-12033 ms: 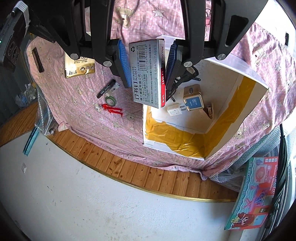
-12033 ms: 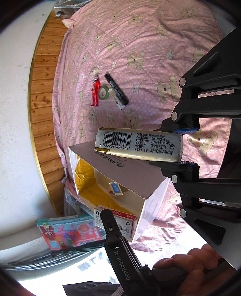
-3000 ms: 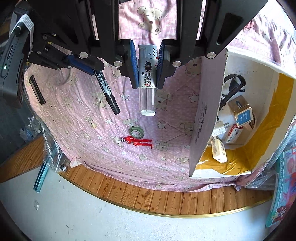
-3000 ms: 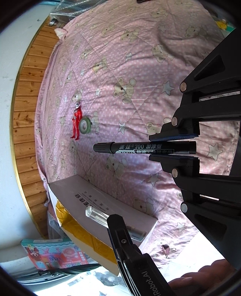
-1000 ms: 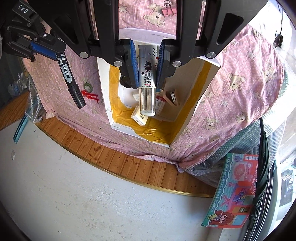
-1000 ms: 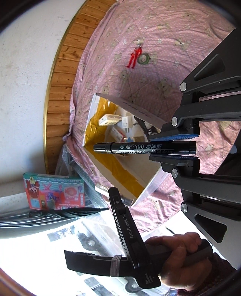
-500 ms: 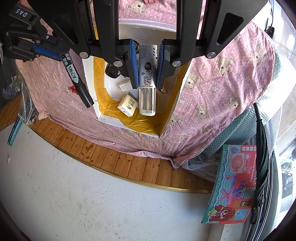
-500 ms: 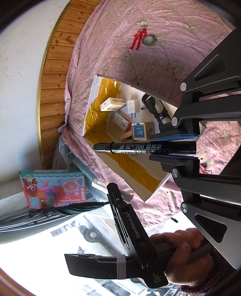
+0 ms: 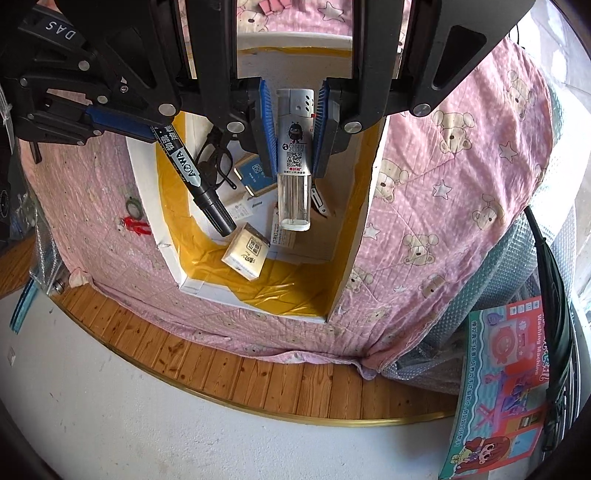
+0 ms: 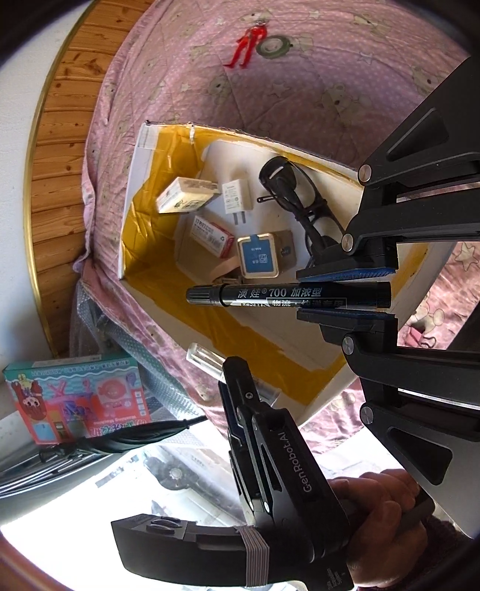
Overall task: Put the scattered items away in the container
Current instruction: 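Open both tools to drop the white tube and black marker into the box, then move both tools toward the green tape roll and red action figure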
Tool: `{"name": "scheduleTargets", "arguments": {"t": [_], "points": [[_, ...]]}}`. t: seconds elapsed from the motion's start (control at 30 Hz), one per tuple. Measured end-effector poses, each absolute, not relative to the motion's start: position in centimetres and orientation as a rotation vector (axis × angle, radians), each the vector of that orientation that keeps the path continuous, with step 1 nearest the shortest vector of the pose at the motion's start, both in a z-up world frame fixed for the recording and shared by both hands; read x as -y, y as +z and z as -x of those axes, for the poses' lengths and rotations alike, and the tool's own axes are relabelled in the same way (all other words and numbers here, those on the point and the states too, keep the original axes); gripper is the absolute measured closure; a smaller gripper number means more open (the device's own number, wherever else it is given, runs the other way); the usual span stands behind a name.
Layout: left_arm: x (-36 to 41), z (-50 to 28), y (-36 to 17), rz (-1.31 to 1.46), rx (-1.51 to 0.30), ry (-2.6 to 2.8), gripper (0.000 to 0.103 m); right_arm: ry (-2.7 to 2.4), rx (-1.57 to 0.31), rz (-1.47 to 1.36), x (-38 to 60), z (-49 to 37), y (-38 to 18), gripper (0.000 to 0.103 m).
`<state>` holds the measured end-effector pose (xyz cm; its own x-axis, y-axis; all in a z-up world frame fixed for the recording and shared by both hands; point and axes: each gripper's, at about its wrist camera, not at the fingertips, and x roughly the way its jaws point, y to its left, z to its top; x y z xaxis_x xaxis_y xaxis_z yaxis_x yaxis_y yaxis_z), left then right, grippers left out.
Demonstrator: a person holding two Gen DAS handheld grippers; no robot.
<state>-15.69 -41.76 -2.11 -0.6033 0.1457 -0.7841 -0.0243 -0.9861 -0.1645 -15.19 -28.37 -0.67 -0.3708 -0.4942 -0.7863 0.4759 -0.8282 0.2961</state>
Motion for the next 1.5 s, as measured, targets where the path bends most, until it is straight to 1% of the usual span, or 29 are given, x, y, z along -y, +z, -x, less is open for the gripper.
{"name": "scheduleTargets", "arguments": {"t": [0.2,0.4,0.63,0.77,0.93,0.97,1.0,1.03,1.07,1.1,1.2,1.3,1.5], "points": [[41.4,16.4,-3.2,1.419,0.073,2.671,0.083,-2.155,0.019,-1.356,29.3,16.1,-2.9,0.089],[41.3,17.3,-5.3,1.521,0.018,2.578,0.083,-2.108,-0.023,-1.417,30.7,16.4,-4.6,0.089],[41.5,18.2,-6.5,1.586,-0.064,2.553,0.083,-2.09,-0.049,-1.442,31.8,16.8,-5.3,0.088],[41.8,18.6,-7.2,1.626,-0.089,2.555,0.083,-2.079,-0.047,-1.431,32.1,16.8,-5.3,0.088],[42.1,18.8,-7.3,1.633,-0.058,2.547,0.083,-2.087,-0.018,-1.413,32.5,16.9,-5.2,0.088],[42.2,18.9,-7.2,1.633,-0.053,2.549,0.083,-2.08,-0.019,-1.402,32.5,16.8,-5.2,0.087],[42.1,19.0,-7.2,1.626,-0.047,2.546,0.082,-2.077,-0.034,-1.4,32.6,16.6,-5.3,0.084],[42.0,19.0,-7.2,1.631,-0.043,2.535,0.079,-2.081,-0.037,-1.403,32.5,16.5,-5.3,0.07],[42.0,19.1,-7.2,1.637,-0.038,2.525,0.075,-2.089,-0.024,-1.401,32.2,16.4,-5.2,0.063],[42.0,19.0,-7.1,1.635,-0.029,2.529,0.074,-2.091,-0.005,-1.397,31.8,16.3,-5.1,0.061],[42.2,18.8,-6.6,1.619,-0.012,2.536,0.069,-2.113,0.05,-1.384,30.4,16.0,-4.5,0.061],[42.7,18.5,-6.0,1.596,0.026,2.547,0.069,-2.137,0.102,-1.351,28.9,15.4,-3.5,0.062],[43.1,17.5,-4.9,1.554,0.082,2.579,0.069,-2.203,0.13,-1.274,26.8,13.7,-2.1,0.062]]}}
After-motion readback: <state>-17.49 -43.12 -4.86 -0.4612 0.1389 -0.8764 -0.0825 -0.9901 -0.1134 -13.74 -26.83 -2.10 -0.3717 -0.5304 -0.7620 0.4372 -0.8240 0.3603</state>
